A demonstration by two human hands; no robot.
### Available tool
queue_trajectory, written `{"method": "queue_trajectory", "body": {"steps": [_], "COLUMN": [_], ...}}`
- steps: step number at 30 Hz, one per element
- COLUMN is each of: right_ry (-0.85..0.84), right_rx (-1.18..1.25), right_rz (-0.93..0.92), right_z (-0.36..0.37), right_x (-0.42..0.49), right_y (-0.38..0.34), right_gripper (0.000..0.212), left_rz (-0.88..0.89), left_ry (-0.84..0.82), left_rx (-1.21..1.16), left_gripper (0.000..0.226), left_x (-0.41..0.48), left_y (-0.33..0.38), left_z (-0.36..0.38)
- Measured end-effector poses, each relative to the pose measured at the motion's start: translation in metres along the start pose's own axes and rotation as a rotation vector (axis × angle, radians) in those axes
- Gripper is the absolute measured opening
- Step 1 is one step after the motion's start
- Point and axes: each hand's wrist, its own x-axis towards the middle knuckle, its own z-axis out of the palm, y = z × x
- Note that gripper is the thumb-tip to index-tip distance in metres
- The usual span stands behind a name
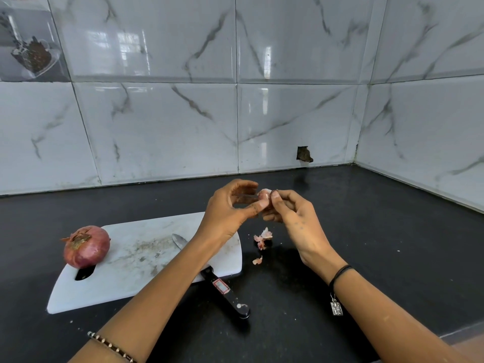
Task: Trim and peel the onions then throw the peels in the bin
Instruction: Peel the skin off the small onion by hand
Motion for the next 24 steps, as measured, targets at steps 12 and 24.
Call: {"method": "queue_trajectory", "body": {"steps": [12,24], "right_ry": [-0.026,-0.019], "right_rx": [0.068,0.074], "right_rz": [0.009,0.022], "right_z": [0.0007,-0.0005], "right_x": [-0.0002,0.0005], "right_y": [-0.0012,-0.001], "right_gripper": [0.025,0.025], "left_rz": [0.049,0.076], "left_ry": [0.005,-0.024], "left_rx": [-0.033,0.052], "left_gripper": [0.021,0.009], "left_x": [-0.0041,-0.0022], "left_y": [0.0044,0.0003], "left_z": [0.0001,0.0029]}}
